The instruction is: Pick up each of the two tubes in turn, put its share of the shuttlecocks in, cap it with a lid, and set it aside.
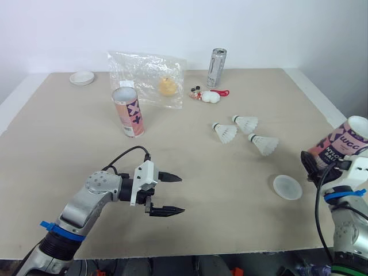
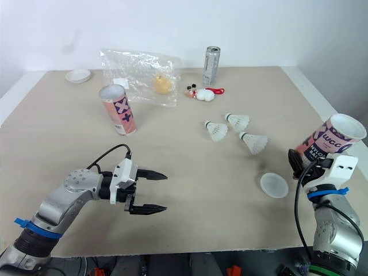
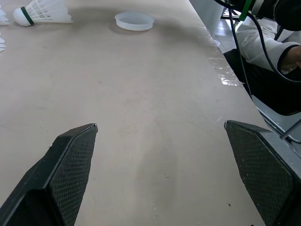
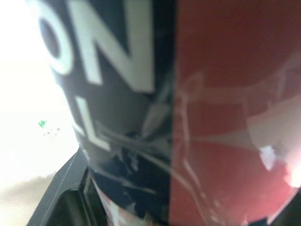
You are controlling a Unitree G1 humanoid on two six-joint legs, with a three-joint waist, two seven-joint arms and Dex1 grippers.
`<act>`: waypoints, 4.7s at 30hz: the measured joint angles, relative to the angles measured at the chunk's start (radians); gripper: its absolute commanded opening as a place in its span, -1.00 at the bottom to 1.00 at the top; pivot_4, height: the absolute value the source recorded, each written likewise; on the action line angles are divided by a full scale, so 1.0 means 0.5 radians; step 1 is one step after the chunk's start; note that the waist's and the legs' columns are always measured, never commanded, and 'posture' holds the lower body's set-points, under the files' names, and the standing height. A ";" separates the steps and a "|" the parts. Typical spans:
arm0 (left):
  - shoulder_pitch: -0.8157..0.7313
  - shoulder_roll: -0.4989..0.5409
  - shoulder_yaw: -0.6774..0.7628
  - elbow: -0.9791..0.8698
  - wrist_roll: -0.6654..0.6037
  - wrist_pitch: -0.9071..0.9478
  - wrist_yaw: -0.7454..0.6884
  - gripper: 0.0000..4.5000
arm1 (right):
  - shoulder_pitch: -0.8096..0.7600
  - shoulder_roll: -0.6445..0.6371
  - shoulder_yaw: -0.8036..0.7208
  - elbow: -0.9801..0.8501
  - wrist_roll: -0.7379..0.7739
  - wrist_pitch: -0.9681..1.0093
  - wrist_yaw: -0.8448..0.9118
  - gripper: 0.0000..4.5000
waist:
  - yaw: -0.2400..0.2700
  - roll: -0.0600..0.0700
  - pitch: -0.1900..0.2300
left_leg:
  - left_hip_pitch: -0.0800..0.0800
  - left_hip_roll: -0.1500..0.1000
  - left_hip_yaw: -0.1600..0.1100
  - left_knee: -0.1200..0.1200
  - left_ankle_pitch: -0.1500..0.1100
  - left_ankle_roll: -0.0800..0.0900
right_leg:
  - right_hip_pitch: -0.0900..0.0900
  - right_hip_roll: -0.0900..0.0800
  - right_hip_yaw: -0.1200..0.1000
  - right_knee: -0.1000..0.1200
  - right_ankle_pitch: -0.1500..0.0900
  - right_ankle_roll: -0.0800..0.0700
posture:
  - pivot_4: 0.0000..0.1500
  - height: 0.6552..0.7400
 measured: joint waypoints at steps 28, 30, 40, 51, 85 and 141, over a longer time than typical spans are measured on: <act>0.087 -0.358 0.093 -0.042 -0.089 -0.241 0.226 1.00 | -0.063 -0.106 0.052 0.192 -0.007 0.047 -0.072 0.47 | 0.000 0.001 -0.001 | 0.000 -0.002 -0.001 0.002 0.000 0.000 | 0.003 0.001 0.002 -0.001 0.000 0.002 | 1.00 1.00; 0.087 -0.353 0.083 -0.042 -0.102 -0.241 0.186 1.00 | -0.064 -0.123 0.052 0.192 0.001 0.077 -0.065 0.77 | 0.000 0.001 -0.001 | 0.000 -0.002 -0.001 0.002 0.000 0.000 | 0.003 0.001 0.002 -0.001 0.000 0.002 | 1.00 1.00; 0.059 -0.334 0.078 0.015 -0.077 -0.285 0.106 1.00 | 0.034 -0.126 0.054 0.105 0.053 0.183 -0.044 0.96 | 0.000 0.002 -0.001 | 0.000 -0.002 0.000 0.002 0.000 0.000 | 0.002 0.000 0.003 -0.001 0.000 0.002 | 1.00 1.00; 0.040 -0.352 0.063 0.119 -0.057 -0.360 0.087 1.00 | 0.306 -0.101 -0.023 -0.284 0.175 0.325 -0.117 0.96 | 0.001 0.002 -0.001 | 0.000 -0.003 -0.001 0.002 0.000 0.000 | 0.002 0.000 0.004 -0.001 -0.001 0.002 | 1.00 1.00; -0.002 -0.458 0.241 0.392 0.182 -0.367 0.710 1.00 | 0.251 -0.397 0.824 -1.029 0.158 0.085 1.080 0.96 | 0.026 -0.013 0.005 | -0.004 -0.004 -0.005 0.002 0.000 -0.002 | 0.001 0.001 0.003 -0.001 -0.004 0.006 | 1.00 1.00; -1.157 -0.513 0.709 2.420 0.535 -0.779 1.415 1.00 | -0.862 0.264 1.496 0.088 -0.331 -0.189 1.132 0.96 | 0.024 -0.017 0.008 | -0.009 -0.006 -0.017 -0.001 0.005 -0.015 | 0.001 0.003 -0.006 -0.001 0.006 0.014 | 1.00 1.00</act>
